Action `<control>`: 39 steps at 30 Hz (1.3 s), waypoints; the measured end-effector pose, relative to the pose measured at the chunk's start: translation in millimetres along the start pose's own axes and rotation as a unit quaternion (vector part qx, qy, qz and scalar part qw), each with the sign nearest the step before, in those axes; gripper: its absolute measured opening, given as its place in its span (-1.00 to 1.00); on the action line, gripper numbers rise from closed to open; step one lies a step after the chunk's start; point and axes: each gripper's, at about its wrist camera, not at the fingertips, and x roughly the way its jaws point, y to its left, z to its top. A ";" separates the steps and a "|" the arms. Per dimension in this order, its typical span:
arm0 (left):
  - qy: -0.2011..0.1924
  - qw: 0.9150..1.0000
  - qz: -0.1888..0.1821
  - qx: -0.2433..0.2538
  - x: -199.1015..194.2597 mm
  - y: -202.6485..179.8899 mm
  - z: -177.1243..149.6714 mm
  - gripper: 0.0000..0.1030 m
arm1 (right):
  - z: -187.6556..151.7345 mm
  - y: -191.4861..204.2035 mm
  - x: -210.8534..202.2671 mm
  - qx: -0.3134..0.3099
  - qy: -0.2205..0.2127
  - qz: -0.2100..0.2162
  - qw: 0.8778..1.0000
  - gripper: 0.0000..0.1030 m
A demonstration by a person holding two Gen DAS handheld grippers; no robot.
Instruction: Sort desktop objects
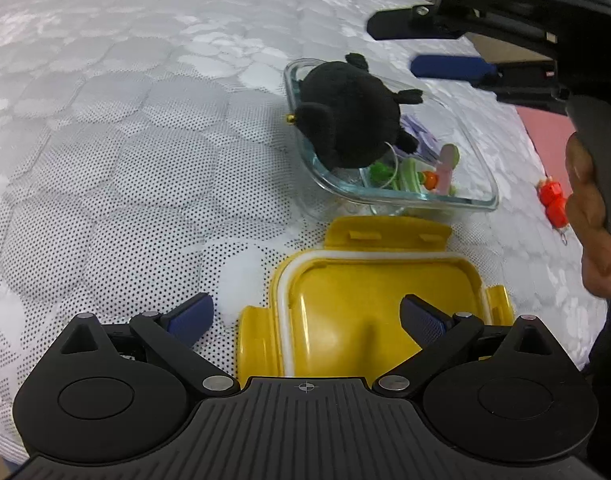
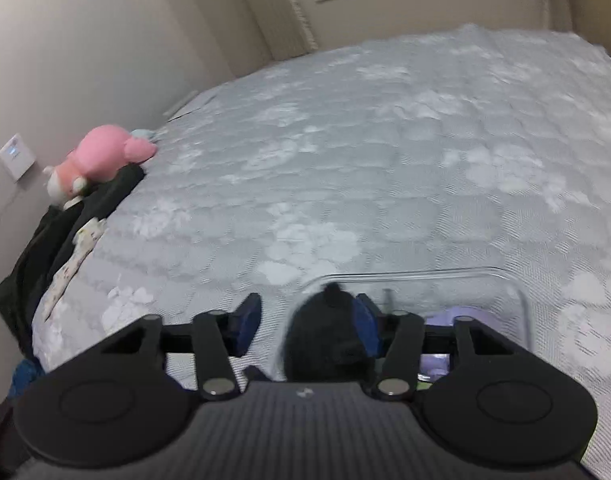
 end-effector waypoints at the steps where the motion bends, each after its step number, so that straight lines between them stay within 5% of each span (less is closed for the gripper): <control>1: 0.001 1.000 -0.002 0.000 0.1 -0.1 -0.3 0.98 | -0.4 4.1 3.2 -0.008 0.001 0.001 1.000 -0.12; 6: -0.005 1.000 -0.002 0.019 -6.5 -4.6 -4.8 0.98 | -8.5 -5.5 45.0 0.037 0.063 -0.058 0.996 -0.26; 14: -0.004 1.000 -0.007 0.006 -4.9 -0.7 -3.4 0.98 | -14.1 -19.1 31.2 0.039 0.060 -0.044 0.996 -0.21; 18: -0.006 1.000 0.001 0.003 -5.9 1.3 -2.7 0.98 | -14.6 -4.0 9.2 0.001 0.043 -0.015 0.999 -0.73; 22: -0.003 1.000 -0.007 -0.007 -4.1 3.0 -2.2 0.98 | -18.9 1.4 23.4 -0.003 0.081 -0.009 0.997 -0.76; 24: 0.000 1.000 -0.006 0.001 -4.0 0.3 -3.8 0.98 | -24.3 -1.9 39.3 -0.001 0.103 -0.022 0.994 -0.94; 32: -0.007 1.000 -0.004 -0.003 -8.9 2.6 -5.0 0.98 | -14.1 4.6 9.7 0.001 0.075 0.011 0.997 -0.77; 36: -0.002 1.000 -0.008 -0.001 -6.7 0.4 -5.6 0.98 | -17.8 16.4 21.7 -0.007 0.106 0.034 0.994 -0.76; 39: -0.001 1.000 -0.005 0.012 -7.5 -3.2 -7.7 0.98 | -22.4 18.5 34.4 -0.012 0.111 0.006 0.994 -0.76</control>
